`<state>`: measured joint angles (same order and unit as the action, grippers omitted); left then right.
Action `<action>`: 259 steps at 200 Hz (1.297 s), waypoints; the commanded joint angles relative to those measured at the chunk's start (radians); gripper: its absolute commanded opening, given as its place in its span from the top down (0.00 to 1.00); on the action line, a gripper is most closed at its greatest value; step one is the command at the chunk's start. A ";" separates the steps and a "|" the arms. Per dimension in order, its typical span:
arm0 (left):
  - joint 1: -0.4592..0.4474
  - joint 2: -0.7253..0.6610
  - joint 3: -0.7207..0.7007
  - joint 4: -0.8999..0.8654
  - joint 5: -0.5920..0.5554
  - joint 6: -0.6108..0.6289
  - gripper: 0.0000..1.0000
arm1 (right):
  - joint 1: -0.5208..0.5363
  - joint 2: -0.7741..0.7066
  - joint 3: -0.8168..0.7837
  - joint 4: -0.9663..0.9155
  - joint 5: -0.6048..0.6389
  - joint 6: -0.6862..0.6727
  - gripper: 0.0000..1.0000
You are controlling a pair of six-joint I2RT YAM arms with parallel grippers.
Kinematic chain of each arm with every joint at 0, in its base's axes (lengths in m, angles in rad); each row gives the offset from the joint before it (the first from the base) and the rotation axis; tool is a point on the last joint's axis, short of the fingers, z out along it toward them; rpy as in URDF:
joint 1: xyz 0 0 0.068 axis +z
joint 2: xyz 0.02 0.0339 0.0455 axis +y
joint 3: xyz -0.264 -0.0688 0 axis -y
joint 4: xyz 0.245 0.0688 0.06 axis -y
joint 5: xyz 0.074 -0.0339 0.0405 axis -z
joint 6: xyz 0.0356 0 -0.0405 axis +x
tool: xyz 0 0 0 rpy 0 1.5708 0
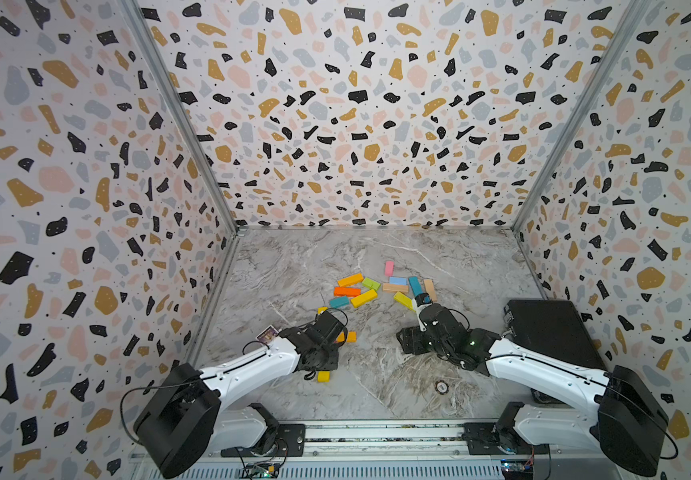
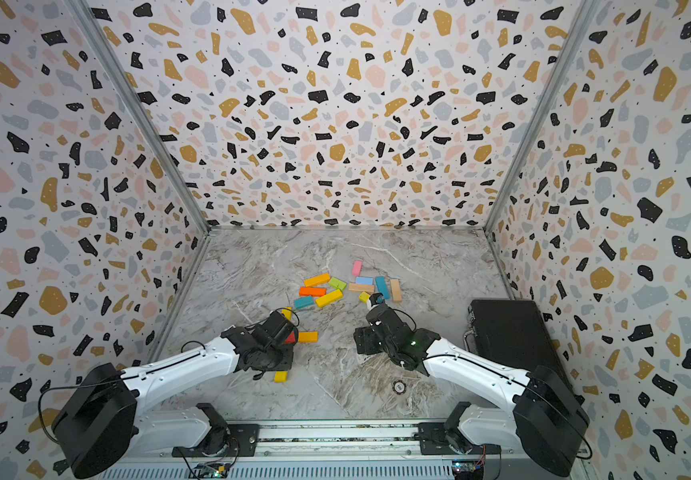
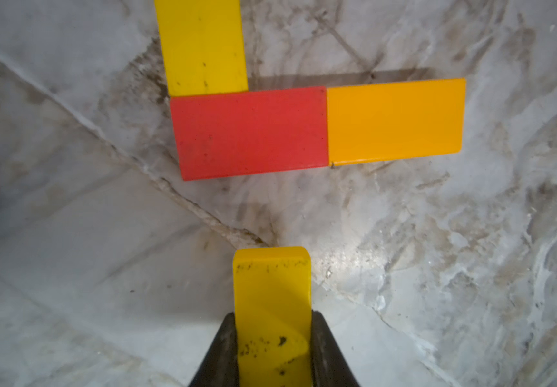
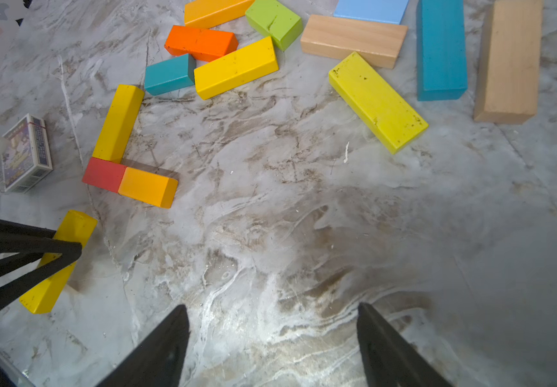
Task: Assemble the letter h with building blocks
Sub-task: Assemble the building block at the center of the board.
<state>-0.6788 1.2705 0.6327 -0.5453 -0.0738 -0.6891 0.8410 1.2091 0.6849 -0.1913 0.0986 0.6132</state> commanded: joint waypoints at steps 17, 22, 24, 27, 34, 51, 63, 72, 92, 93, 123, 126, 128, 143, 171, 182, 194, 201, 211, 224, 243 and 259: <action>0.026 0.015 0.015 0.031 -0.038 0.031 0.95 | -0.010 -0.028 0.012 -0.027 0.011 -0.001 0.20; 0.028 0.015 0.011 0.032 -0.039 0.031 0.95 | -0.011 -0.028 0.012 -0.027 0.009 0.000 0.20; 0.030 0.016 0.010 0.033 -0.040 0.033 0.95 | -0.011 -0.029 0.012 -0.027 0.009 0.000 0.20; 0.031 0.016 0.010 0.036 -0.041 0.034 0.95 | -0.011 -0.028 0.012 -0.028 0.009 0.000 0.19; 0.032 0.016 0.007 0.039 -0.043 0.039 0.95 | -0.014 -0.028 0.012 -0.026 0.009 0.000 0.19; 0.038 0.025 0.006 0.045 -0.046 0.051 0.95 | -0.017 -0.026 0.012 -0.027 0.005 0.002 0.20; 0.042 0.037 0.011 0.042 -0.047 0.063 0.95 | -0.018 -0.026 0.011 -0.025 0.001 0.002 0.20; 0.043 0.045 0.013 0.038 -0.052 0.070 0.96 | -0.019 -0.026 0.011 -0.023 0.000 0.003 0.20; 0.051 0.046 0.002 0.045 -0.053 0.077 0.97 | -0.021 -0.026 0.007 -0.022 -0.003 0.003 0.20; 0.051 0.047 0.001 0.046 -0.052 0.078 0.97 | -0.021 -0.027 0.007 -0.022 -0.003 0.003 0.20; 0.064 0.054 -0.004 0.056 -0.048 0.089 0.97 | -0.025 -0.028 0.008 -0.021 -0.010 0.005 0.19; 0.064 0.055 -0.005 0.055 -0.050 0.089 0.97 | -0.025 -0.028 0.007 -0.020 -0.010 0.005 0.20; 0.065 0.056 -0.005 0.056 -0.050 0.089 0.97 | -0.025 -0.029 0.007 -0.020 -0.010 0.004 0.20; 0.072 0.064 -0.005 0.059 -0.050 0.092 0.98 | -0.026 -0.030 0.006 -0.021 -0.010 0.006 0.20; 0.079 0.075 -0.008 0.073 -0.040 0.094 0.98 | -0.028 -0.031 0.005 -0.020 -0.014 0.008 0.20; 0.079 0.081 -0.007 0.075 -0.037 0.095 0.98 | -0.029 -0.033 0.004 -0.020 -0.013 0.008 0.20; 0.082 0.090 -0.004 0.077 -0.036 0.095 0.98 | -0.030 -0.034 0.003 -0.020 -0.014 0.008 0.20; 0.084 0.094 -0.004 0.077 -0.035 0.095 0.98 | -0.030 -0.035 0.004 -0.020 -0.014 0.008 0.19; 0.084 0.098 -0.004 0.080 -0.038 0.094 0.98 | -0.032 -0.034 0.004 -0.020 -0.014 0.008 0.20; 0.086 0.102 -0.001 0.080 -0.037 0.095 0.98 | -0.031 -0.034 0.002 -0.019 -0.016 0.008 0.20; 0.088 0.109 0.003 0.079 -0.041 0.096 0.98 | -0.033 -0.033 0.002 -0.017 -0.016 0.009 0.19; 0.091 0.114 0.004 0.079 -0.043 0.096 0.97 | -0.034 -0.033 0.001 -0.017 -0.017 0.010 0.20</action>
<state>-0.5964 1.3666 0.6327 -0.4664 -0.1120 -0.6090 0.8116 1.2015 0.6849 -0.1947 0.0818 0.6140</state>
